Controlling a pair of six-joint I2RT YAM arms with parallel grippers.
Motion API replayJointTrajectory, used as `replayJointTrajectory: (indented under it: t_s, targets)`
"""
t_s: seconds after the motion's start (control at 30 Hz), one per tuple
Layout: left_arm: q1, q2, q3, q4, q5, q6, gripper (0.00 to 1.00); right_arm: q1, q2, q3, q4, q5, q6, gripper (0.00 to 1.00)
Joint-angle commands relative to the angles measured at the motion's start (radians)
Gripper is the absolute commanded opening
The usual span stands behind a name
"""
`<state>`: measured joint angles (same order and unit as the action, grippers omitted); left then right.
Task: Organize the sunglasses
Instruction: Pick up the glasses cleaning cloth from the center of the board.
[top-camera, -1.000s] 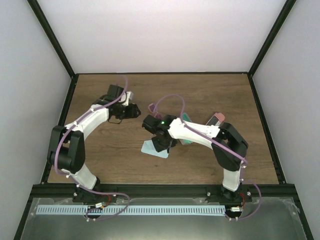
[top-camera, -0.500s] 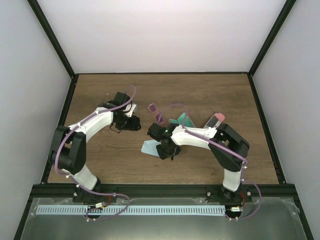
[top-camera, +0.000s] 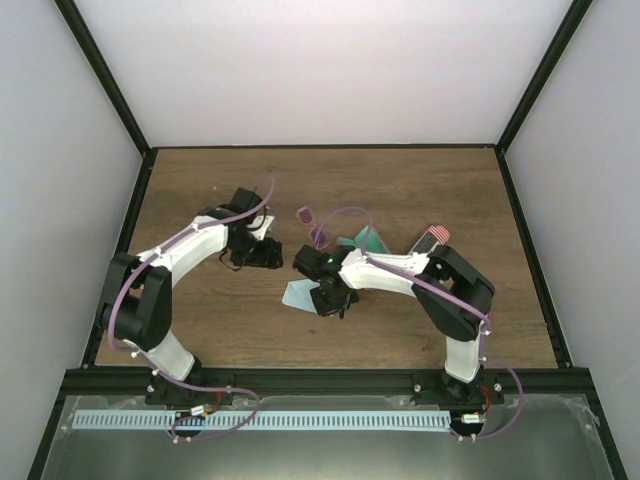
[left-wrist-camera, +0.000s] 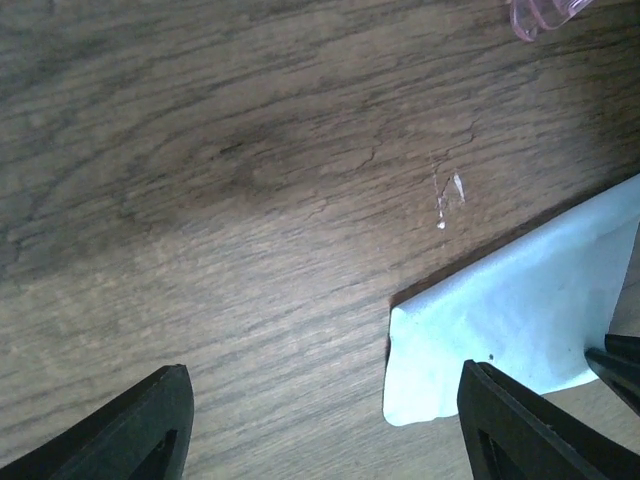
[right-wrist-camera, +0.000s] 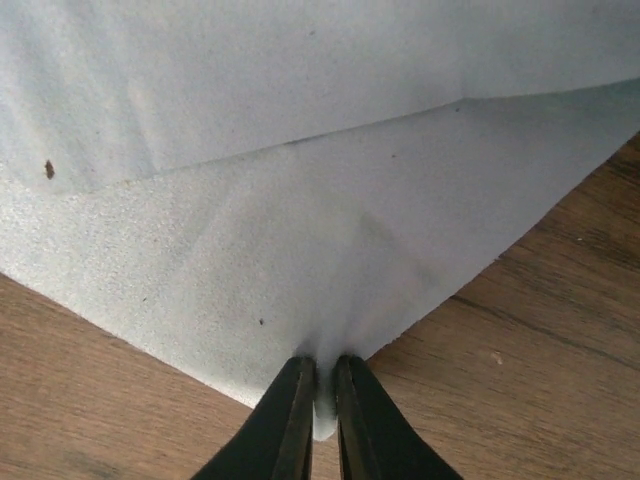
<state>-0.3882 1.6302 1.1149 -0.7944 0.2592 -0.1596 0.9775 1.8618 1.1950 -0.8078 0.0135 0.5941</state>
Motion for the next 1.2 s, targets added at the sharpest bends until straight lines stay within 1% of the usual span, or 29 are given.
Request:
replayJointTrajectory:
  t_s: [0.0, 0.03, 0.07, 0.23, 0.33, 0.5, 0.6, 0.67, 0.8, 1.17]
  targets:
    - [-0.018, -0.019, -0.018, -0.044, 0.016, -0.002, 0.75, 0.002, 0.026, 0.008, -0.003, 0.003, -0.004, 0.04]
    - [-0.023, -0.021, -0.023, -0.05, 0.019, -0.003, 0.76, 0.003, 0.025, 0.009, -0.006, 0.007, -0.009, 0.01]
    - [-0.029, -0.022, -0.026, -0.055, 0.022, -0.004, 0.77, 0.003, 0.023, 0.01, -0.01, 0.01, -0.014, 0.01]
    - [-0.075, -0.028, -0.039, -0.081, 0.042, -0.017, 0.77, -0.008, 0.015, 0.024, -0.026, 0.024, -0.035, 0.01]
    - [-0.108, -0.028, -0.053, -0.082, 0.09, -0.032, 0.77, -0.025, 0.008, 0.015, -0.02, 0.01, -0.039, 0.01]
    - [-0.169, -0.012, -0.08, -0.077, 0.109, -0.051, 0.72, -0.04, 0.0, 0.005, -0.006, -0.004, -0.047, 0.01]
    - [-0.183, -0.005, -0.099, -0.06, 0.102, -0.067, 0.69, -0.048, -0.002, 0.004, 0.007, -0.018, -0.045, 0.05]
    - [-0.188, 0.004, -0.106, -0.051, 0.097, -0.073, 0.62, -0.051, -0.003, 0.006, 0.01, -0.027, -0.045, 0.06]
    - [-0.202, 0.022, -0.119, -0.036, 0.072, -0.09, 0.52, -0.054, -0.008, 0.006, 0.01, -0.029, -0.046, 0.05]
    - [-0.235, 0.105, -0.123, 0.025, -0.021, -0.139, 0.51, -0.054, -0.017, -0.002, 0.019, -0.049, -0.039, 0.06]
